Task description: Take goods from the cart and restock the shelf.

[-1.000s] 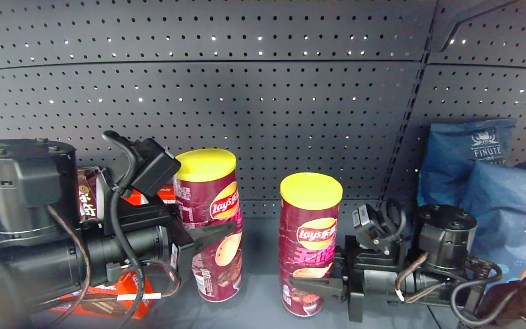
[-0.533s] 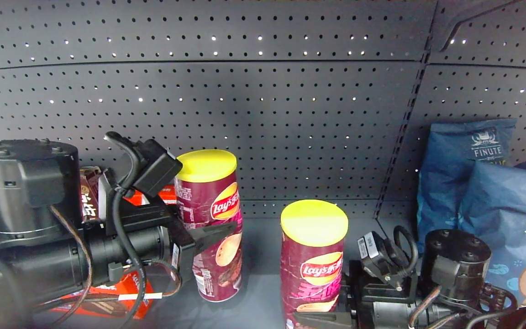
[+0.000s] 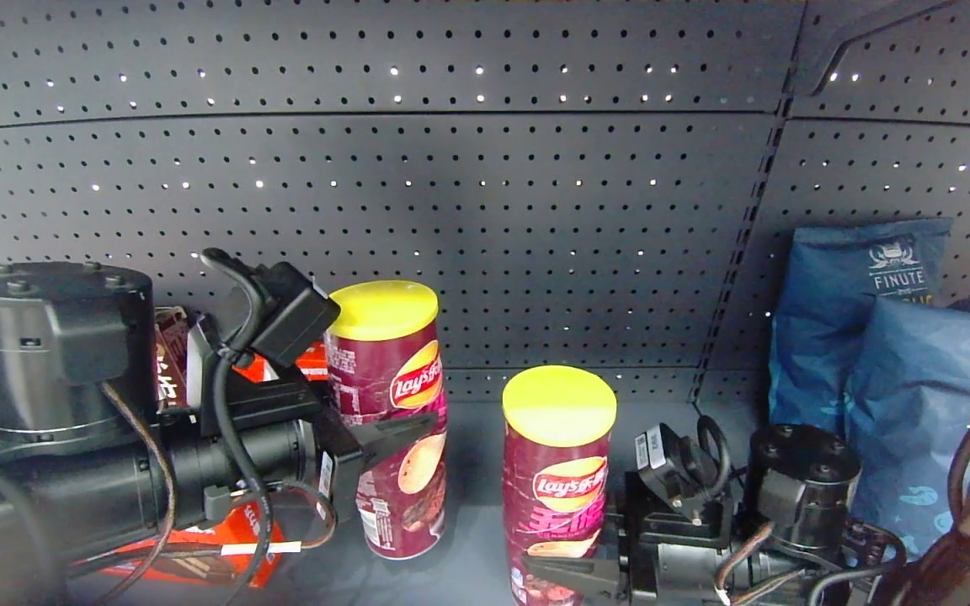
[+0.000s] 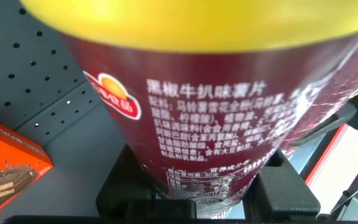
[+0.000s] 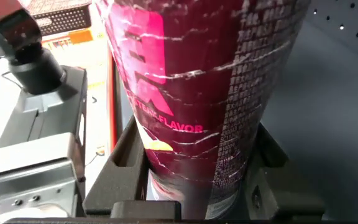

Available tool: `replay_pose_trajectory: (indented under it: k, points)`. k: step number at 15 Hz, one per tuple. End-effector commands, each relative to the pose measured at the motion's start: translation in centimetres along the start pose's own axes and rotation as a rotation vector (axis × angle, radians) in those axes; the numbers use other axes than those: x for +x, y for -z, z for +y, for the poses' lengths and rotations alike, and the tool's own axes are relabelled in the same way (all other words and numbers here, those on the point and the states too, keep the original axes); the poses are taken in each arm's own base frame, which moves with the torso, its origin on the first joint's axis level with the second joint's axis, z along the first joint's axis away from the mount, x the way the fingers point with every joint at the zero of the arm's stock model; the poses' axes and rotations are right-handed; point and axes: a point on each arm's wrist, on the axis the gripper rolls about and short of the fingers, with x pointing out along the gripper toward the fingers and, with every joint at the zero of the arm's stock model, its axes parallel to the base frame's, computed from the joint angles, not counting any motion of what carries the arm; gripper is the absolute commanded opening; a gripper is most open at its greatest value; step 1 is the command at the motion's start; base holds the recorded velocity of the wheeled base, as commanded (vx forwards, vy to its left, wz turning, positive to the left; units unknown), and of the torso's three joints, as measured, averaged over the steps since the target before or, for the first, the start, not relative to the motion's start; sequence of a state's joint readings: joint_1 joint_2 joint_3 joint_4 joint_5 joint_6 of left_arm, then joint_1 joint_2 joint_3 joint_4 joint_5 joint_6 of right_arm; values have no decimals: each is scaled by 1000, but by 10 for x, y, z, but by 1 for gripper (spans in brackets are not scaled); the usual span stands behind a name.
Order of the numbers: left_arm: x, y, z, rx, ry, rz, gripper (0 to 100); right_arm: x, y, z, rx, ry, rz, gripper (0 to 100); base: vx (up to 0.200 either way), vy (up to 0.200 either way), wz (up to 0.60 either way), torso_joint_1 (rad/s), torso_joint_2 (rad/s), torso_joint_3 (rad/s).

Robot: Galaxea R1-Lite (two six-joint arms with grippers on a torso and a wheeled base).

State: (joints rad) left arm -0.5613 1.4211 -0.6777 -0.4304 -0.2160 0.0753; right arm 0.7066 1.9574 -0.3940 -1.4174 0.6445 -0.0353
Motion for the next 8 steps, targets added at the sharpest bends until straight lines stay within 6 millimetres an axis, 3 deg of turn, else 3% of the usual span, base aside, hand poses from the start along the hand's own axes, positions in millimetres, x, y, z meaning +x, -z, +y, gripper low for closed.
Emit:
replay_pose_trajectory:
  k: [1, 5, 8]
  points:
    - [0, 1, 0, -1, 1, 4, 0, 4, 5, -3, 6, 7, 12, 100, 0, 0, 0, 0, 0, 0]
    - [0, 1, 0, 0, 1, 4, 0, 2, 4, 0, 2, 21, 13, 100, 0, 0, 0, 0, 0, 0]
    - [0, 1, 0, 1, 1, 3, 0, -12, 0, 7, -1, 44, 8, 100, 0, 0, 0, 0, 0, 0]
